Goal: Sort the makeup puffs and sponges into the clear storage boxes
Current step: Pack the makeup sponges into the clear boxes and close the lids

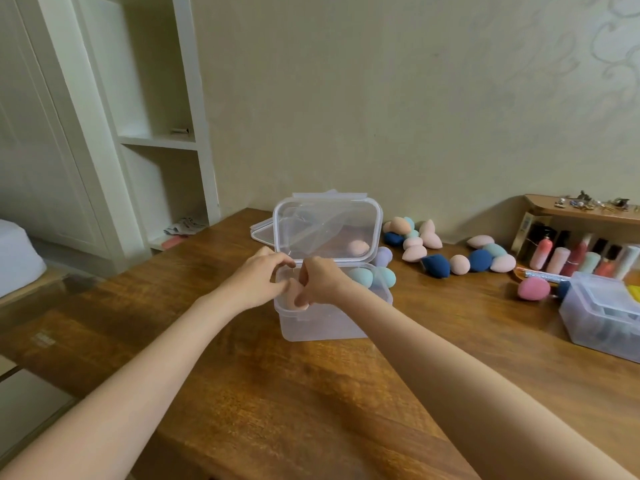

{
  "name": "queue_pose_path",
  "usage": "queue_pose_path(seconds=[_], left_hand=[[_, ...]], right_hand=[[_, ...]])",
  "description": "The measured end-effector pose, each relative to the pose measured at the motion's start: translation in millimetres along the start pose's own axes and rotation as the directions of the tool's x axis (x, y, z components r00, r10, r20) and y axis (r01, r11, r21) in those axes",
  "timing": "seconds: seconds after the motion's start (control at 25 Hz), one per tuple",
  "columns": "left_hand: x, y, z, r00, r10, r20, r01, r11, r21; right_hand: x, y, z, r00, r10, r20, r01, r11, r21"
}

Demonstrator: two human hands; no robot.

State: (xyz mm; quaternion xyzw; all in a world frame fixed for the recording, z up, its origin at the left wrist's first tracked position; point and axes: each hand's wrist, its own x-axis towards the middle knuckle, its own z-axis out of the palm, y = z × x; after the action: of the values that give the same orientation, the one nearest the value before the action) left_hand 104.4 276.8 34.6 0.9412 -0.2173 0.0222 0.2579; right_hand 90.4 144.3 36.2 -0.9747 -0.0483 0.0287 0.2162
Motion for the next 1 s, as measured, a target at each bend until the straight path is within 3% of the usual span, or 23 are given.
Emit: queue_pose_path(seconds=[0.12, 0.28, 0.48, 0.56, 0.64, 0.72, 0.76, 0.84, 0.92, 1.0], left_hand=[[5.3, 4.0, -3.0, 0.996, -0.019, 0.086, 0.013, 0.997, 0.075], [8.6, 16.6, 2.4, 0.996, -0.066, 0.063, 0.049, 0.969, 0.242], [10.3, 32.7, 9.9, 0.998, -0.057, 0.0, 0.047, 0.826, 0.562], [14.3, 35.3, 10.6, 0.996, -0.084, 0.015, 0.057, 0.792, 0.608], [14.5, 35.3, 12.3, 0.995, -0.1, 0.01, 0.073, 0.792, 0.607], [12.7, 34.7, 15.1, 0.995, -0.101, -0.005, 0.084, 0.798, 0.597], [11.1, 34.7, 16.3, 0.994, -0.105, -0.006, 0.088, 0.801, 0.592], [8.5, 33.1, 14.8, 0.993, -0.119, -0.004, 0.099, 0.803, 0.588], [5.0, 28.9, 9.8, 0.99, -0.143, 0.001, 0.116, 0.807, 0.579], [1.7, 24.5, 4.8, 0.987, -0.16, 0.0, 0.131, 0.809, 0.574]], right_hand=[[1.9, 2.8, 4.1, 0.999, 0.024, -0.043, -0.023, 0.999, 0.031], [7.6, 9.8, 5.6, 0.988, 0.021, -0.15, -0.018, 1.0, 0.021], [0.2, 14.8, -7.8, 0.987, -0.089, -0.135, 0.07, 0.987, -0.143], [-11.2, 29.2, -38.3, 0.973, -0.105, -0.206, 0.093, 0.993, -0.067], [-24.8, 52.7, -70.2, 0.916, -0.086, -0.391, 0.123, 0.99, 0.07], [-29.6, 81.3, -83.1, 0.798, -0.006, -0.602, 0.127, 0.979, 0.158], [-27.3, 92.7, -81.3, 0.775, 0.04, -0.63, 0.083, 0.983, 0.165], [-16.3, 106.0, -64.6, 0.855, 0.07, -0.515, -0.044, 0.997, 0.061], [-6.0, 109.8, -46.6, 0.947, 0.054, -0.316, -0.059, 0.998, -0.006], [1.0, 106.3, -37.5, 0.976, 0.062, -0.21, -0.068, 0.997, -0.021]])
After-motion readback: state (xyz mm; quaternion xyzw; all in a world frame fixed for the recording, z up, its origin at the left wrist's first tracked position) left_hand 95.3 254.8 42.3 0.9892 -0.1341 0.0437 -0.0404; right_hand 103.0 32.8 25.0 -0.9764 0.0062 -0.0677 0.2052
